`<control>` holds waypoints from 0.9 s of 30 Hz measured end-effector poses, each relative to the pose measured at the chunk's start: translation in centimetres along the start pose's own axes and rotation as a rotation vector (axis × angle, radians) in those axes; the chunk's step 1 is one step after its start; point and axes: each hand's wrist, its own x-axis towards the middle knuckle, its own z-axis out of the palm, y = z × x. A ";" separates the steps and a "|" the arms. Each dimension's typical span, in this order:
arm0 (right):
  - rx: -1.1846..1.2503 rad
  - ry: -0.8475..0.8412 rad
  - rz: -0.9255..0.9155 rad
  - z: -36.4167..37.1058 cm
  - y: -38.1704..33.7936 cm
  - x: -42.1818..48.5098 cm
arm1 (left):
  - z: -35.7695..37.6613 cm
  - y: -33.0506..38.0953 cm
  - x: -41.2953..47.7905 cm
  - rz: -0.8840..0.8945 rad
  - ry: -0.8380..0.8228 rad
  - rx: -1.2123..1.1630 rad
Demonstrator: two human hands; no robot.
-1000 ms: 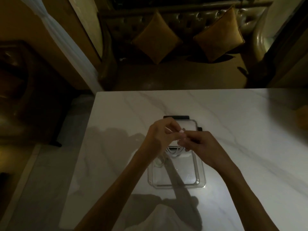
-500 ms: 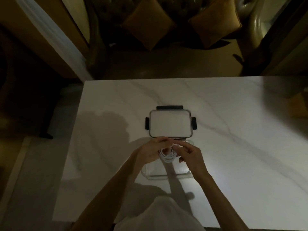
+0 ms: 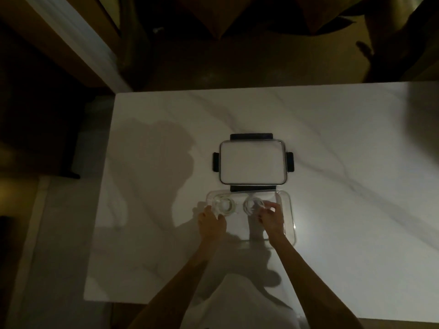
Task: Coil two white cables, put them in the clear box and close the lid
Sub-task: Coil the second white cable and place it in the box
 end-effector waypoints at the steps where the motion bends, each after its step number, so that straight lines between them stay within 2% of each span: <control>1: -0.019 -0.005 0.005 0.6 0.2 0.4 | 0.1 -0.2 0.3 -0.006 -0.014 0.006; 7: -0.152 -0.016 0.018 2.3 -5.6 -3.9 | -0.5 -1.2 1.5 0.042 -0.055 -0.033; 17: -0.230 0.021 -0.024 2.9 -6.3 -4.6 | -0.8 -2.4 2.7 0.116 -0.074 0.003; 21: -0.283 -0.020 0.008 2.8 -6.9 -4.3 | -1.0 -2.7 2.7 0.140 -0.078 -0.014; 24: -0.242 -0.040 0.049 2.1 -4.6 -2.6 | -1.6 -1.7 1.9 0.144 -0.088 -0.022; 27: -0.081 -0.060 0.109 1.3 -3.9 -2.5 | -1.8 -1.2 1.5 0.169 -0.087 -0.064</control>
